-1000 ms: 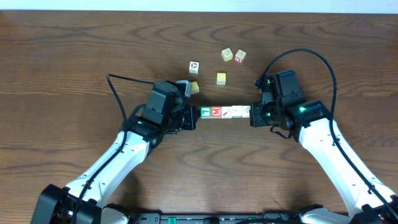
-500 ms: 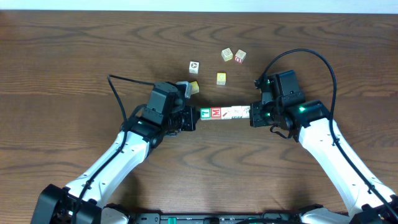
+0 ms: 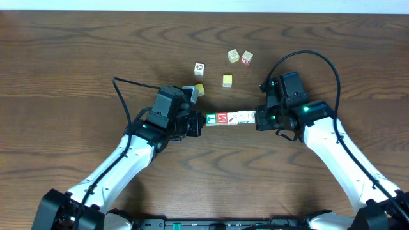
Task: Lift 5 blocks
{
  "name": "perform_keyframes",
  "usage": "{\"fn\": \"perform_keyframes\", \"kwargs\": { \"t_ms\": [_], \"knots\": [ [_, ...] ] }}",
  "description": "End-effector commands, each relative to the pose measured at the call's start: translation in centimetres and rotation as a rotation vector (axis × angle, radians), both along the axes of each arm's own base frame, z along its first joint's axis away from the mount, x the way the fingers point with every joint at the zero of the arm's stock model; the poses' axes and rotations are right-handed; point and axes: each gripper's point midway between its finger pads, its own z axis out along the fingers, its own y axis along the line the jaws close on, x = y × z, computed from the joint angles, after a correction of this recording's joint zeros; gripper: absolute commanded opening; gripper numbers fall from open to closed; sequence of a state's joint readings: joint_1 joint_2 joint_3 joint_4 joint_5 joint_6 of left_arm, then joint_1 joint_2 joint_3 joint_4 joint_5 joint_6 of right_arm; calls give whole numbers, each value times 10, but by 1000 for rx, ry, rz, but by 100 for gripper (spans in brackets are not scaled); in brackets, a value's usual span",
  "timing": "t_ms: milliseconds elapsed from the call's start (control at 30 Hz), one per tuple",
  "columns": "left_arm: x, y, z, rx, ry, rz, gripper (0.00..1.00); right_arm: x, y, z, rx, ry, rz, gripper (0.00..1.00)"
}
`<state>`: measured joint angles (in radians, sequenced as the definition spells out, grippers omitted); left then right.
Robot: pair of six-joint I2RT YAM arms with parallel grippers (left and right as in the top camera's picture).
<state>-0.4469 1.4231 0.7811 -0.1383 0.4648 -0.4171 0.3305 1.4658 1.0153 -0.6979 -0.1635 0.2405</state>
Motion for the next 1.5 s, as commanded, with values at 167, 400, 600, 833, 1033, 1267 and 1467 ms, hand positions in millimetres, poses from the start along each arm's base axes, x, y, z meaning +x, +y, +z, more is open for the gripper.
{"fn": "perform_keyframes", "kwargs": {
  "t_ms": [167, 400, 600, 833, 1033, 1267, 1467],
  "knots": [
    [-8, -34, 28, -101, -36, -136, 7, -15, 52, 18, 178, 24, 158, 1],
    [-8, -33, 27, -97, -33, -134, 7, -14, 51, 16, 167, 23, 153, 1],
    [-10, -32, 22, -89, -23, -131, 7, -14, 51, 16, 165, 26, 151, 1],
    [-10, -31, 15, -75, -5, -125, 7, -14, 51, 15, 164, 26, 151, 1],
    [-11, -30, 0, -57, 33, -124, 7, -14, 50, 15, 159, 25, 148, 1],
    [-10, -30, -3, -52, 38, -122, 7, -14, 50, 9, 152, 41, 147, 1],
    [-10, -30, -3, -51, 37, -124, 7, -14, 50, -8, 136, 90, 143, 1]
  ]
}}
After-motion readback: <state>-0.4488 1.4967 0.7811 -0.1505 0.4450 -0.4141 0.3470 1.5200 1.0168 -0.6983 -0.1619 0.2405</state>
